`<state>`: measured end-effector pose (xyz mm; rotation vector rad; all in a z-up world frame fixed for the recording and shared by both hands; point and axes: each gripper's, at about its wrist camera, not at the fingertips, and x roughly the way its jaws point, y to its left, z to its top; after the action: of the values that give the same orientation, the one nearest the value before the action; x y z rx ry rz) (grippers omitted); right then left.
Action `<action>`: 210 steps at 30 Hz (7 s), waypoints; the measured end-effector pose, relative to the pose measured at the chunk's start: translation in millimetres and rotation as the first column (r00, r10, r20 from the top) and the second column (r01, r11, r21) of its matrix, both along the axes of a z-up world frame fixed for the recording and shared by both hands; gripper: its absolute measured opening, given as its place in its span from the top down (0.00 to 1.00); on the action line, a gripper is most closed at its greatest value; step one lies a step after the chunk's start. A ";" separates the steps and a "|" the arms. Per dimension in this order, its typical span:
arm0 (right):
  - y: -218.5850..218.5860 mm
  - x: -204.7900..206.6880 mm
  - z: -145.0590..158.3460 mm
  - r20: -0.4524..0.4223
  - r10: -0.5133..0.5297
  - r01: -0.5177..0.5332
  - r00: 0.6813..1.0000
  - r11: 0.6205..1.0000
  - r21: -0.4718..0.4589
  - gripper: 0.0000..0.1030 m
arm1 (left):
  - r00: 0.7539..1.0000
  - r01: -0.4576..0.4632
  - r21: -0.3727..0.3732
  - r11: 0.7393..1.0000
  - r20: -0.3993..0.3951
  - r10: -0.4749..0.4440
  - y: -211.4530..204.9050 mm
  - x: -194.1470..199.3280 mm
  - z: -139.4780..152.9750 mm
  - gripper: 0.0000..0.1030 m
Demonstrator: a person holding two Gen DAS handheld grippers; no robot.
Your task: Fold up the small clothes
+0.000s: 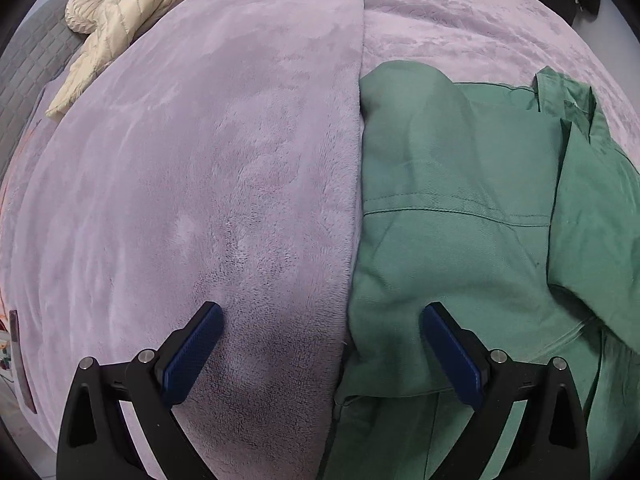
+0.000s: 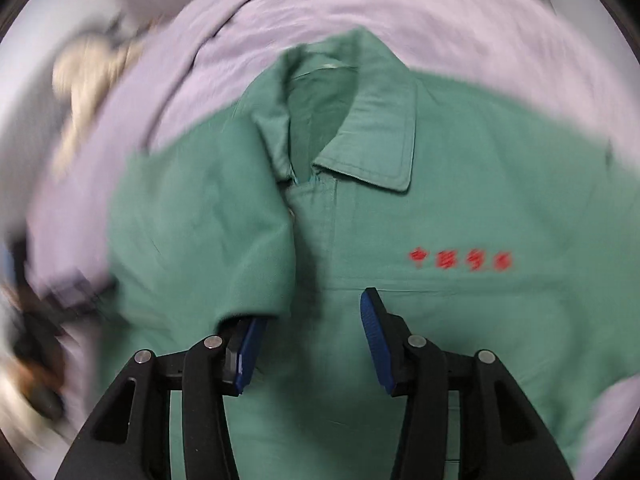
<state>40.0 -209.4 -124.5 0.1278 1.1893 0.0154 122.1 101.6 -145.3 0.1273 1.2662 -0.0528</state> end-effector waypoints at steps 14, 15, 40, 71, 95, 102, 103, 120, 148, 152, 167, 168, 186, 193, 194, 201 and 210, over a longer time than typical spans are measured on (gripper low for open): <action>73.9 2.0 18.7 0.133 0.459 -0.378 0.878 0.837 -0.396 0.94 | 1.000 0.018 0.009 1.000 -0.004 -0.018 -24.5 6.6 -16.8 0.03; 46.7 10.3 36.8 0.194 0.309 -0.259 0.931 0.934 -0.246 0.94 | 1.000 0.021 0.011 1.000 -0.004 -0.021 -25.3 6.8 -17.5 0.03; 72.7 1.1 -71.3 -0.286 -0.267 0.369 0.920 0.352 0.860 0.38 | 0.986 0.133 -0.170 0.976 -0.082 -0.149 -34.7 130.6 -27.7 0.24; -88.8 -36.6 -47.4 -0.324 -0.624 0.675 0.711 0.477 0.563 0.44 | 0.985 0.167 -0.164 0.972 -0.012 -0.171 -22.6 49.7 9.2 0.92; -99.2 -86.0 -7.7 -0.264 -0.537 0.596 0.801 0.673 0.438 0.81 | 0.996 0.075 -0.057 0.996 -0.036 -0.078 5.1 1.3 10.4 0.91; -106.4 -57.7 -6.9 -0.221 -0.544 0.585 0.809 0.712 0.389 0.47 | 0.997 0.044 -0.081 0.996 -0.060 -0.049 13.3 -6.5 13.2 0.91; -108.4 -53.3 -11.8 -0.229 -0.543 0.588 0.808 0.717 0.374 0.47 | 0.997 0.041 -0.073 0.996 -0.060 -0.046 9.6 -7.5 11.0 0.91; -98.7 -81.4 2.6 -0.221 -0.446 0.495 0.868 0.818 0.292 0.96 | 0.996 -0.020 -0.067 0.998 -0.086 0.014 -4.8 -41.4 15.4 0.01; -32.0 -154.8 56.2 -0.234 -0.483 0.537 0.843 0.773 0.338 0.30 | 0.981 0.186 -0.089 0.978 -0.042 -0.191 -38.3 -95.0 66.0 0.01; -54.8 -158.4 50.4 -0.249 -0.484 0.544 0.839 0.761 0.354 0.30 | 0.985 0.164 -0.077 0.983 -0.037 -0.167 -57.9 -94.6 66.3 0.01; -245.1 -160.3 45.1 -0.261 -0.428 0.500 0.865 0.781 0.375 0.30 | 0.997 0.036 -0.111 0.993 -0.063 -0.043 -231.7 -124.2 78.9 0.01; -256.2 -161.7 44.1 -0.259 -0.435 0.505 0.862 0.775 0.379 0.30 | 0.997 0.040 -0.109 0.993 -0.067 -0.047 -242.1 -124.5 78.4 0.01; -407.2 -269.8 14.3 -0.292 -0.766 0.734 0.572 0.320 0.600 0.30 | 0.951 0.284 -0.049 0.958 -0.113 -0.288 -370.9 -103.5 55.6 0.01; -451.2 -306.0 1.5 -0.292 -0.833 0.722 0.469 0.171 0.670 0.30 | 0.941 0.311 -0.030 0.950 -0.132 -0.312 -400.9 -105.2 40.6 0.01; -456.6 -303.3 -1.3 -0.284 -0.838 0.712 0.466 0.164 0.683 0.30 | 0.940 0.313 -0.023 0.949 -0.135 -0.314 -404.2 -105.8 38.3 0.01; -491.6 -273.9 -10.9 -0.257 -0.853 0.637 0.455 0.110 0.763 0.29 | 0.939 0.316 -0.002 0.949 -0.140 -0.313 -417.5 -109.3 34.1 0.01; -485.2 -256.4 -9.6 -0.243 -0.839 0.464 0.486 0.013 0.886 0.94 | 0.946 0.299 0.004 0.954 -0.130 -0.296 -412.2 -109.1 39.3 0.01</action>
<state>-216.4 -694.5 -134.2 1.6732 0.4646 -0.1935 12.9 -310.6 -106.0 0.3407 1.3673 -0.3110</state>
